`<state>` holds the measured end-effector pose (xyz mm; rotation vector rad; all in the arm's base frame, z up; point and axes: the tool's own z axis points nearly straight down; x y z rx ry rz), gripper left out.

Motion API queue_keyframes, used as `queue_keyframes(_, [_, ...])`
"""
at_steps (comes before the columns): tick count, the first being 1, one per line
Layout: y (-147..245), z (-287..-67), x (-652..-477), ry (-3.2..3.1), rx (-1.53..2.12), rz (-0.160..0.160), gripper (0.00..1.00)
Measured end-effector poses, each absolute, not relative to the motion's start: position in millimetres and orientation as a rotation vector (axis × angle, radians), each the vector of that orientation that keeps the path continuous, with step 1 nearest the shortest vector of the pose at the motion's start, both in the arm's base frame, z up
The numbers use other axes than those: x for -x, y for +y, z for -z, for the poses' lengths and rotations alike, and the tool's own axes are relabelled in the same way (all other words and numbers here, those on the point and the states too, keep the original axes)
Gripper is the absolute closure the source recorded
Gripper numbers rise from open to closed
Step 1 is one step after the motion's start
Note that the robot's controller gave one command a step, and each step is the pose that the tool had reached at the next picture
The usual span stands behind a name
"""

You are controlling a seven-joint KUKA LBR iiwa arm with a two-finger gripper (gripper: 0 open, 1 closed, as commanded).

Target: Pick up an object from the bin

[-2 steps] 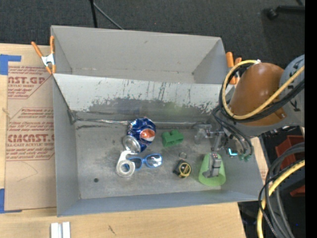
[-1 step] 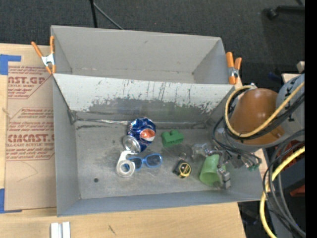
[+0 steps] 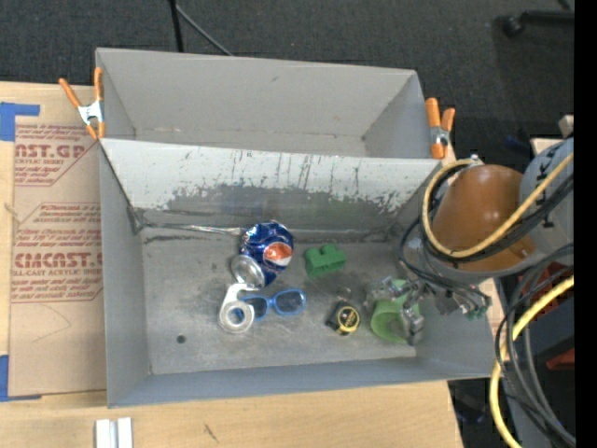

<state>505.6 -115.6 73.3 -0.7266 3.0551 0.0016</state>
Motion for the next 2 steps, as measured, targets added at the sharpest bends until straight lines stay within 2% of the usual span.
queue_keyframes(1, [-75.5, -171.0, -523.9, 3.039, 0.753, 0.002, 1.0])
queue_keyframes(2, [-124.7, -216.7, -509.1, 3.068, 0.649, 0.006, 1.0])
